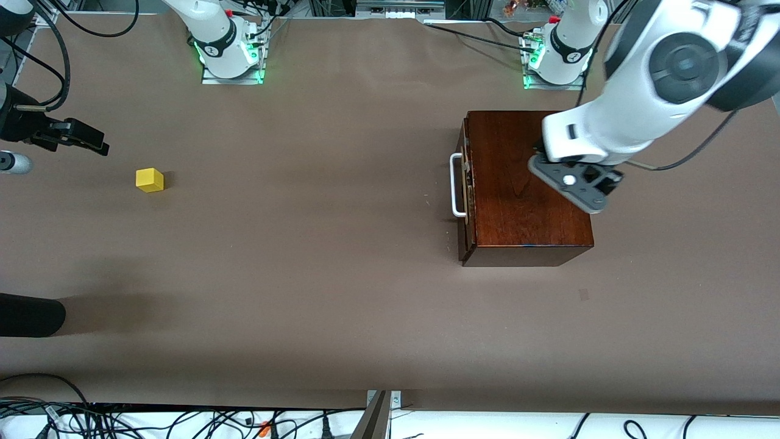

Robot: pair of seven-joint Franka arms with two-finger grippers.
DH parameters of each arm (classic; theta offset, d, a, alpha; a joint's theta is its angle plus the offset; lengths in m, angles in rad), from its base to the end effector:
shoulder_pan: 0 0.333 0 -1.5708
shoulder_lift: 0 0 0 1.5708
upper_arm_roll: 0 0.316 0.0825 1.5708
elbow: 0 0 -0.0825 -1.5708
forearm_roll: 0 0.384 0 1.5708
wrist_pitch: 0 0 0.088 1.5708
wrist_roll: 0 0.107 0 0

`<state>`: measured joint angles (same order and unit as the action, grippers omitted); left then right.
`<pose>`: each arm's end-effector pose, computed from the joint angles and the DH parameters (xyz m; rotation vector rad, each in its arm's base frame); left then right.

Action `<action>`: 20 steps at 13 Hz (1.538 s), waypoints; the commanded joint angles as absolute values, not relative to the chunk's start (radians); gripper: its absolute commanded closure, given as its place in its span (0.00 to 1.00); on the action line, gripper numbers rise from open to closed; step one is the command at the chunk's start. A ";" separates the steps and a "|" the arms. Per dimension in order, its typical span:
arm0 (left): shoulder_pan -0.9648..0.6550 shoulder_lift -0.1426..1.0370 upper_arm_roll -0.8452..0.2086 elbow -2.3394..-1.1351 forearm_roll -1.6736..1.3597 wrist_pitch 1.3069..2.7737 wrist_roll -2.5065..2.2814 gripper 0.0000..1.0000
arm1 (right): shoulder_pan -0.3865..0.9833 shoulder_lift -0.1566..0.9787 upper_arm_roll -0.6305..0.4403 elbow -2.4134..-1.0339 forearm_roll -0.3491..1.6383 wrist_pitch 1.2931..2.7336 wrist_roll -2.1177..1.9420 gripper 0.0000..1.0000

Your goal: Open drawer, take yellow block, close drawer

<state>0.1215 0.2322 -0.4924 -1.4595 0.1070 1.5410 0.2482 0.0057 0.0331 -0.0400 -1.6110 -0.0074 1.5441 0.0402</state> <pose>0.5830 -0.1810 0.5525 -2.9823 0.9521 0.1932 0.5585 -0.0196 0.5850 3.1265 -0.1163 -0.1565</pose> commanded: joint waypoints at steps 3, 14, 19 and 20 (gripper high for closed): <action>-0.014 0.089 -0.139 -1.531 -0.073 1.543 0.187 0.00 | -0.011 0.017 -0.025 -1.611 -0.005 1.531 0.037 0.00; -0.012 -0.115 0.021 -1.743 -0.066 1.583 -0.058 0.00 | -0.011 0.015 -0.026 -1.611 -0.005 1.529 0.035 0.00; -0.014 -0.075 0.011 -1.691 -0.048 1.542 -0.040 0.00 | -0.011 0.015 -0.025 -1.611 -0.005 1.529 0.037 0.00; -0.014 -0.066 0.011 -1.675 -0.046 1.537 -0.020 0.00 | -0.011 0.015 -0.025 -1.611 -0.005 1.529 0.037 0.00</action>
<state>-0.0071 -0.0873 0.0100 -1.7205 -0.0528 1.5739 -0.0326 0.0054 0.0328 -0.0394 -1.6097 -0.0073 1.5440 0.0402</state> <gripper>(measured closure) 0.000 0.000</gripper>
